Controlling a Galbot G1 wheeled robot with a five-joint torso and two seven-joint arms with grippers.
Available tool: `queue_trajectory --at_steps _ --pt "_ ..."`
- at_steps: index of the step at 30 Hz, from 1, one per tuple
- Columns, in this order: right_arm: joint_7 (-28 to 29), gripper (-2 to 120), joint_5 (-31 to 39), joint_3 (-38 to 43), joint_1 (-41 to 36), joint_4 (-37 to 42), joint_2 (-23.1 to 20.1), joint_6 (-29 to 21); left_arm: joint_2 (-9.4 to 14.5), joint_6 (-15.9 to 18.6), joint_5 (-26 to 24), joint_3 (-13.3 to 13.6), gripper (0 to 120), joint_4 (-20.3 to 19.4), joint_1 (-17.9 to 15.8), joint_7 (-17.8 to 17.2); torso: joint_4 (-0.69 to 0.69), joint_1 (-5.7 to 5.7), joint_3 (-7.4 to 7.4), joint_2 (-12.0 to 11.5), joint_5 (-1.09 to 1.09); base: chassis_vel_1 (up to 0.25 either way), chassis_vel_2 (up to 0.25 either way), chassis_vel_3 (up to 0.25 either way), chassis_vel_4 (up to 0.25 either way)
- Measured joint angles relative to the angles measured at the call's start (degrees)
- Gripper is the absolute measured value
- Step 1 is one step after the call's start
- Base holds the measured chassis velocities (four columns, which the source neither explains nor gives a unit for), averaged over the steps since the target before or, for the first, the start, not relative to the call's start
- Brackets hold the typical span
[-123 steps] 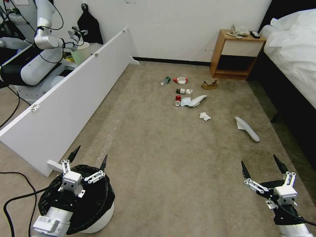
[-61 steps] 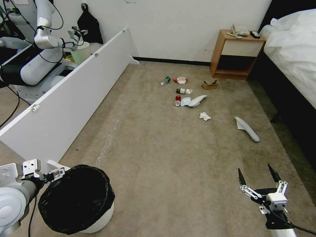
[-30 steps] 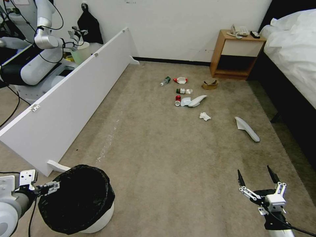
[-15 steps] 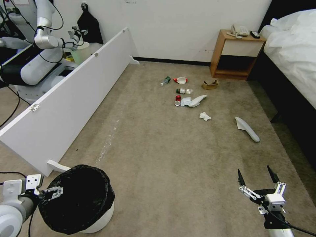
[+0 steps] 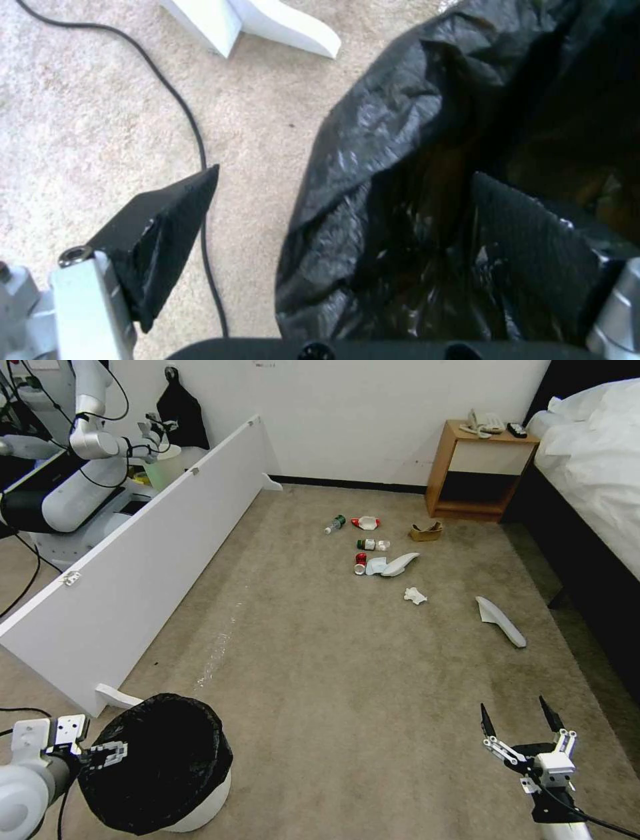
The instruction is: Pick up the trash bin and place the garbage on the floor into it.
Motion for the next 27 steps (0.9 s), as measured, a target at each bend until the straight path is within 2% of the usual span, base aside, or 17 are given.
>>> queue_trajectory --at_steps 3,10,12,13,15,16,18,19,21,22,24,25,27 --pt "0.0 100 -0.1 -0.1 0.0 -0.2 0.0 0.0 1.2 0.0 -0.5 0.9 100 1.3 -0.8 0.0 0.00 0.00 0.00 0.0 -0.01 0.000 0.000 0.000 0.000" --pt "0.1 100 0.0 0.1 0.0 -0.4 0.0 0.0 2.0 0.0 -0.5 1.9 100 3.1 -1.5 1.6 0.01 0.00 0.00 0.0 0.00 0.000 0.000 0.000 0.000" --pt "0.2 100 0.0 0.1 0.0 -0.4 0.0 0.0 2.1 0.0 0.2 2.5 90 4.0 -2.0 3.2 0.01 0.00 0.00 0.0 0.00 0.000 0.000 0.000 0.000" --pt "0.2 100 0.0 0.1 0.0 -0.4 0.0 0.0 2.1 0.0 0.2 2.5 90 4.0 -2.0 3.2 0.01 0.00 0.00 0.0 0.00 0.000 0.000 0.000 0.000" --pt "0.2 100 0.0 0.1 0.0 -0.4 0.0 0.0 2.1 0.0 1.2 2.9 79 4.6 -2.2 4.9 0.00 0.00 0.00 0.0 0.00 0.000 0.000 0.000 0.000" --pt "0.2 100 0.0 0.1 0.0 -0.4 0.0 0.0 2.1 0.0 1.2 2.9 79 4.6 -2.2 4.9 0.00 0.00 0.00 0.0 0.00 0.000 0.000 0.000 0.000" --pt "0.2 100 -0.3 0.0 0.0 -0.5 0.0 -0.1 2.1 0.0 2.7 3.6 68 5.4 -2.6 6.9 0.01 0.00 0.00 0.0 -0.01 0.000 0.000 0.000 0.000" --pt "0.2 100 -0.3 0.0 0.0 -0.5 0.0 -0.1 2.1 0.0 2.7 3.6 68 5.4 -2.6 6.9 0.01 0.00 0.00 0.0 -0.01 0.000 0.000 0.000 0.000" --pt "0.2 100 -0.5 -0.1 0.0 -0.5 0.0 -0.1 2.0 0.0 3.6 4.6 57 6.0 -3.4 7.9 0.01 0.00 0.00 0.0 0.00 0.000 0.000 0.000 0.000" --pt "0.2 100 -0.5 -0.1 0.0 -0.5 0.0 -0.1 2.0 0.0 3.6 4.6 57 6.0 -3.4 7.9 0.01 0.00 0.00 0.0 0.00 0.000 0.000 0.000 0.000" --pt "0.2 100 -0.7 -0.2 0.0 -0.5 0.0 -0.1 1.9 0.0 4.6 6.1 46 6.6 -4.8 8.9 0.01 0.00 0.00 0.0 0.00 0.000 0.000 0.000 0.000" --pt "0.2 100 -0.7 -0.2 0.0 -0.5 0.0 -0.1 1.9 0.0 4.6 6.1 46 6.6 -4.8 8.9 0.01 0.00 0.00 0.0 0.00 0.000 0.000 0.000 0.000" --pt "0.2 100 -0.8 -0.1 -0.2 -0.3 0.0 -0.1 1.8 0.0 4.8 7.3 38 6.8 -6.1 9.0 0.01 0.00 0.00 0.0 0.00 0.000 0.000 0.000 0.000"
